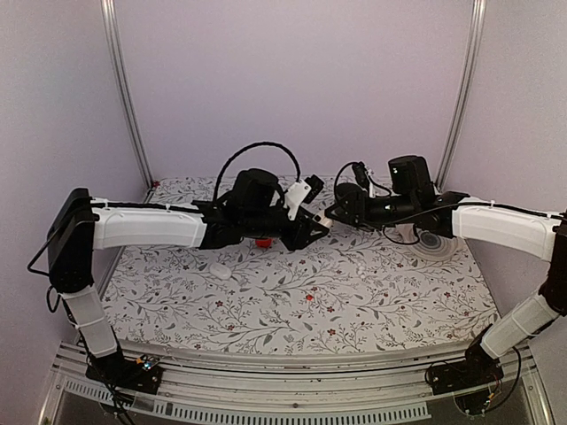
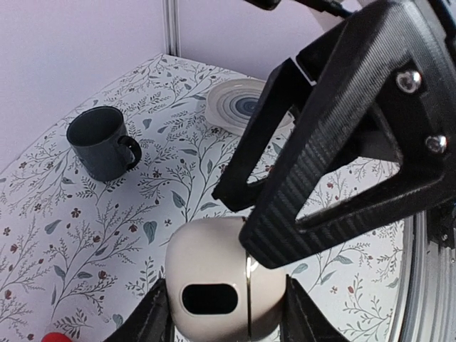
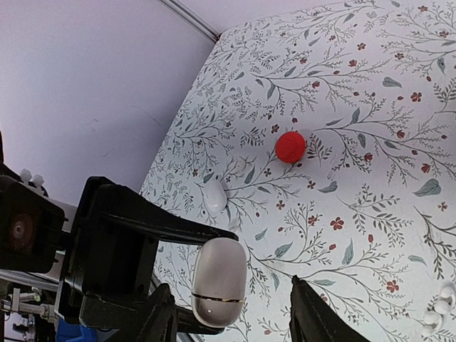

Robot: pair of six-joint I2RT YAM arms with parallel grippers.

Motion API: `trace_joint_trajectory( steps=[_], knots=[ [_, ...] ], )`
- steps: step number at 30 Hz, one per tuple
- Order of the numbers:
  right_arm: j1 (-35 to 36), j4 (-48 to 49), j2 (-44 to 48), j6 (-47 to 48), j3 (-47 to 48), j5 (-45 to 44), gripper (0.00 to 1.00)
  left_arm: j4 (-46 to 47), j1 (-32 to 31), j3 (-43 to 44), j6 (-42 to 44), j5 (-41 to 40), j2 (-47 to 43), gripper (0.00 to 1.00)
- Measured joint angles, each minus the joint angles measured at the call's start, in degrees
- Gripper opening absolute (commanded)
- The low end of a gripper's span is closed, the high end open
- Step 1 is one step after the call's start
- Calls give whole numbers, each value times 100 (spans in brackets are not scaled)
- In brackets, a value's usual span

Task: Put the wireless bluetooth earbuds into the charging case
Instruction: Pass from the left arm to the right

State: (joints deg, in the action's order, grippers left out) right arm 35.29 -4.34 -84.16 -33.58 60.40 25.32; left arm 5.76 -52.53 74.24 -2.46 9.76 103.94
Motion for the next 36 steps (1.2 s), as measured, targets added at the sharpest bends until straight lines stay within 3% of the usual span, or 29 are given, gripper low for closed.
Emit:
trace_joint_trajectory(
  steps=[5,16,24,28,33,36],
  knots=[
    [0,98,-4,-205,0,192,43,98,-55,0,103,-254,0,37],
    [0,223,-127,-533,2,426,39,212,-87,0,162,-446,0,37],
    [0,402,-275,-772,9,546,22,212,-109,9,157,-391,0,40],
    [-2,393,-293,-859,48,546,6,223,-109,9,157,-444,0,52],
    [-2,297,-293,-868,201,522,4,337,-111,9,162,-466,0,74],
    [0,295,-293,-866,310,522,4,428,-120,7,162,-490,0,80]
  ],
)
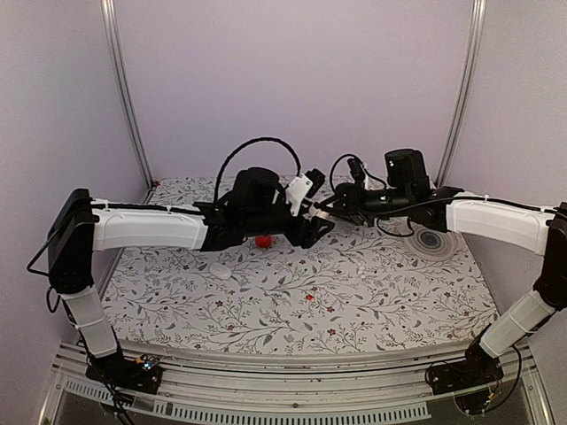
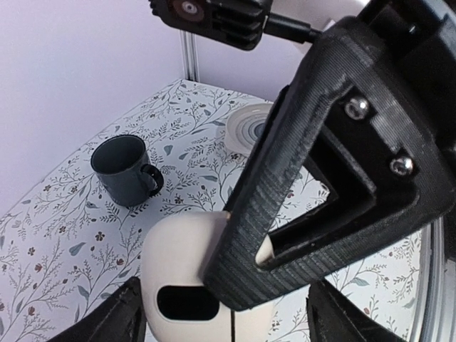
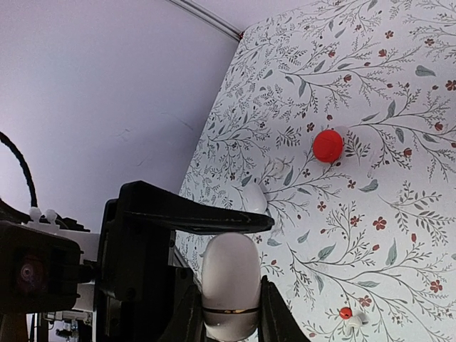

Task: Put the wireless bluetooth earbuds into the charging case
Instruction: Pass from the left arm to the right

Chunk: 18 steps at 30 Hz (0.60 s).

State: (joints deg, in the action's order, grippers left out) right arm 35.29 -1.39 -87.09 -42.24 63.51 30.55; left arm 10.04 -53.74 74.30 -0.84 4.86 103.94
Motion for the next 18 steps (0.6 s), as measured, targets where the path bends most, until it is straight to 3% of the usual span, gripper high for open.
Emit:
trace_joint_trajectory(
  steps=[4,8,13,18],
  knots=[
    [-2,-35,2,2,83,-28,4,334,0,-170,46,-96,-72,82],
    [-9,-129,13,31,107,-114,4,1268,-7,-1045,319,-107,-422,84],
    [-63,-227,76,87,107,-170,4,2835,-59,-2546,1069,-96,-960,80],
    [-109,-249,101,61,227,33,4,3615,-264,-2721,2063,-732,-968,77]
  ],
)
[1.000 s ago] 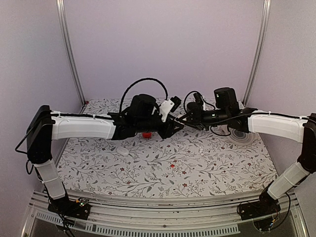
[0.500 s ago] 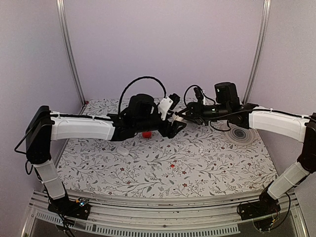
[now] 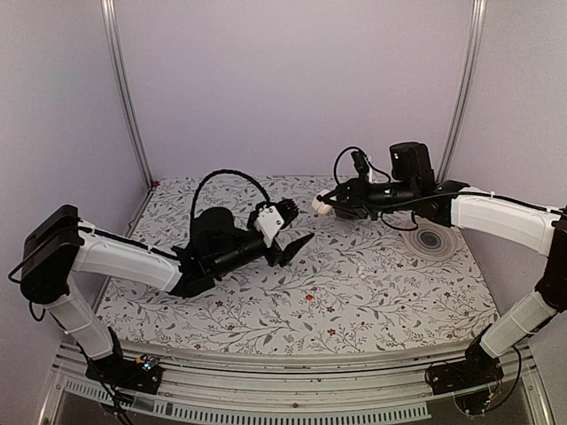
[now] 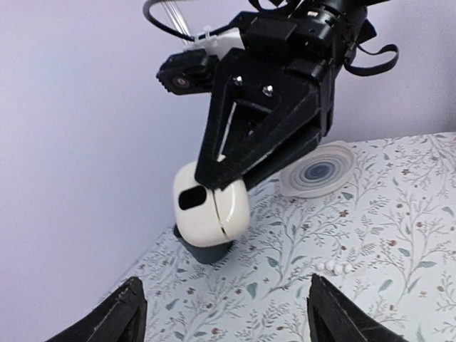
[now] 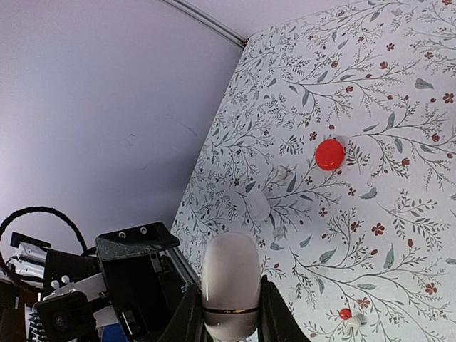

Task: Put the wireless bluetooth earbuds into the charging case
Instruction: Pass from the left arm to the right, then pass from the right arm to the left

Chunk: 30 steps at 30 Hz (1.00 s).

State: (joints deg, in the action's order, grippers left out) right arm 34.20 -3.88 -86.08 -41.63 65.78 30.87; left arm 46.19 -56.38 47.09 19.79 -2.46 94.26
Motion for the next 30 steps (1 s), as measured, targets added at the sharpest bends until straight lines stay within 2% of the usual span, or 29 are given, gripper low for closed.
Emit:
trace_joint_trajectory(
  steps=[8,13,19,24,30],
  knots=[
    [-4,-37,24,-332,50,763,4,1683,-378,-79,2044,-1257,400,69],
    [-4,-87,151,-590,50,1091,4,2649,-533,-181,3362,-1574,855,66],
    [-4,-87,389,-796,20,1298,4,3683,-734,-186,4745,-1875,1445,67],
    [-4,-87,433,-857,-59,1368,4,3965,-815,20,5678,-2072,1923,63],
    [-4,-131,433,-874,-219,1412,4,4011,-872,190,6332,-2247,2240,57]
  ],
)
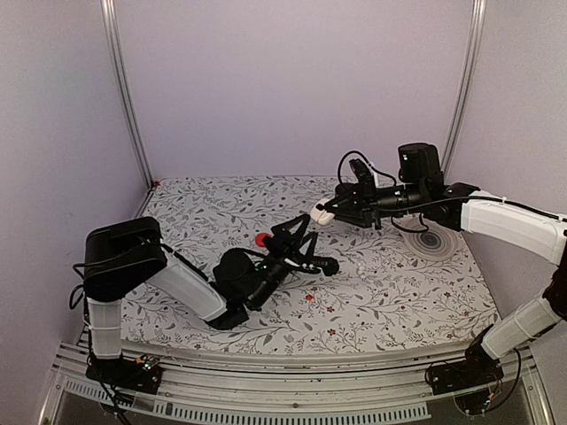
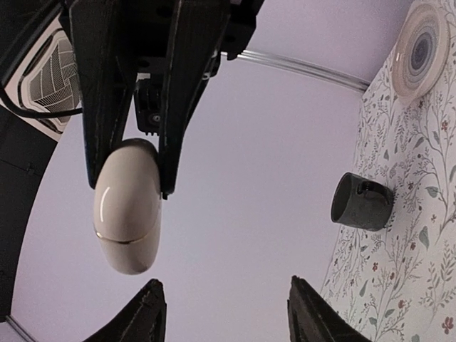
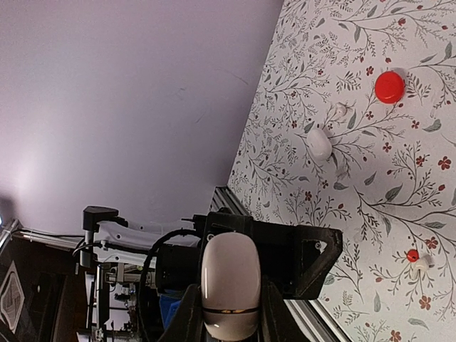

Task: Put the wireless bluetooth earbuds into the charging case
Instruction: Pass from the right arm to the left

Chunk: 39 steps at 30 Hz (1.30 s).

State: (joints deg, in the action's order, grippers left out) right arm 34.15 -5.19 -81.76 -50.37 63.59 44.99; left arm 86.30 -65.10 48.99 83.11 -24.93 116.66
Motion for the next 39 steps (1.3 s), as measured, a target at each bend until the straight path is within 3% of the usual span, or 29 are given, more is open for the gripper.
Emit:
trace_joint_trajectory(
  steps=[28,39],
  knots=[
    [-9,70,-24,-153,-247,61,4,96,-184,297,411,-275,-7,44],
    [-4,201,-61,-247,-251,103,4,103,-271,304,426,-225,-85,21]
  ],
)
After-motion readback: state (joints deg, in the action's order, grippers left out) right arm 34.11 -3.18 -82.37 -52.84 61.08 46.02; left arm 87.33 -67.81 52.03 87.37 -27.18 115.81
